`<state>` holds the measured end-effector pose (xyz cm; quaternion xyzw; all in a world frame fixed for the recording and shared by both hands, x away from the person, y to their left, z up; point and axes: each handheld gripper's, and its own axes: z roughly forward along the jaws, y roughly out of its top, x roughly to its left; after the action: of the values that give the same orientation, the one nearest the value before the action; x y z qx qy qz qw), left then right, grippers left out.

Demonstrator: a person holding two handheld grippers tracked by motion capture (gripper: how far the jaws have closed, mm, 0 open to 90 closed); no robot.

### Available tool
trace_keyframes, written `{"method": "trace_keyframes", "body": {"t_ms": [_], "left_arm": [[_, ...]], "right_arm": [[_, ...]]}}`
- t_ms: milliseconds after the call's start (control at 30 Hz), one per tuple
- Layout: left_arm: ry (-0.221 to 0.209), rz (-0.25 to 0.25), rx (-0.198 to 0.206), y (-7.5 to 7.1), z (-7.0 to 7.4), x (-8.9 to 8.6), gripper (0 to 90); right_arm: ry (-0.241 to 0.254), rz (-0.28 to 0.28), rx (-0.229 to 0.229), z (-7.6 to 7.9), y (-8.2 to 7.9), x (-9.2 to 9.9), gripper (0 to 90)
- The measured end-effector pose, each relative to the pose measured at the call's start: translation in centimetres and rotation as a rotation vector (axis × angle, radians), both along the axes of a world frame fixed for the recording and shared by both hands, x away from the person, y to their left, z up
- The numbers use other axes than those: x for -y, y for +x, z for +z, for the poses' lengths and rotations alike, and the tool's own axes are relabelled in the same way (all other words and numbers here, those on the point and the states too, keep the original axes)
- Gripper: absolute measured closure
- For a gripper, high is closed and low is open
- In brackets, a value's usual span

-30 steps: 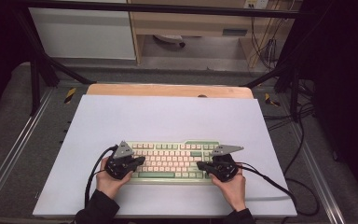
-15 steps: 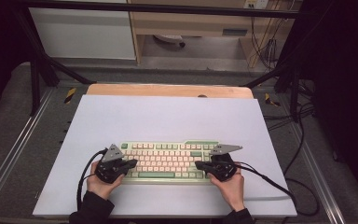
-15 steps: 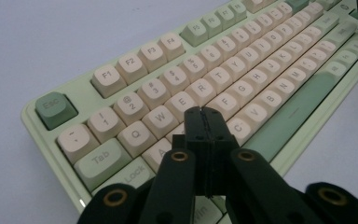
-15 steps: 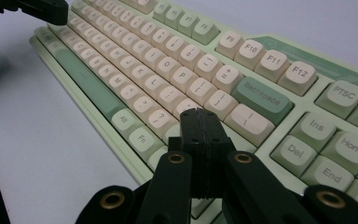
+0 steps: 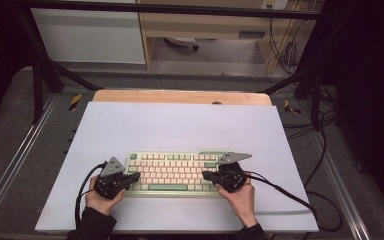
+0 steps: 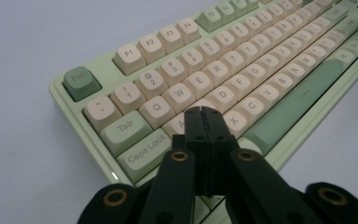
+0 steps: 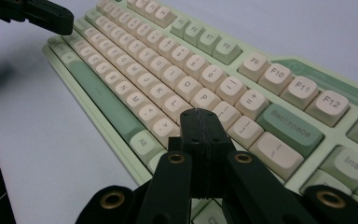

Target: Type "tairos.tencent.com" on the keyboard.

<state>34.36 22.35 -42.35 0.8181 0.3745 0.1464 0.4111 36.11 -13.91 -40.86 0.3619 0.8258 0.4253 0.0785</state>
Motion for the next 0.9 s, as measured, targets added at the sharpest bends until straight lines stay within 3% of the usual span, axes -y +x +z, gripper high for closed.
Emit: {"method": "trace_keyframes", "body": {"t_ms": [267,667,900], "left_arm": [[-0.003,0.001,-0.002,0.0,0.0,-0.1,90.0],[-0.008,-0.004,-0.003,0.1,-0.1,-0.1,90.0],[-0.009,-0.004,-0.003,0.1,-0.1,-0.2,90.0]], "right_arm": [[0.013,0.004,-0.003,0.0,0.8,-2.1,90.0],[-0.016,-0.003,-0.014,-0.8,2.3,-4.7,90.0],[-0.032,-0.019,-0.013,-1.2,3.0,-5.2,90.0]]}}
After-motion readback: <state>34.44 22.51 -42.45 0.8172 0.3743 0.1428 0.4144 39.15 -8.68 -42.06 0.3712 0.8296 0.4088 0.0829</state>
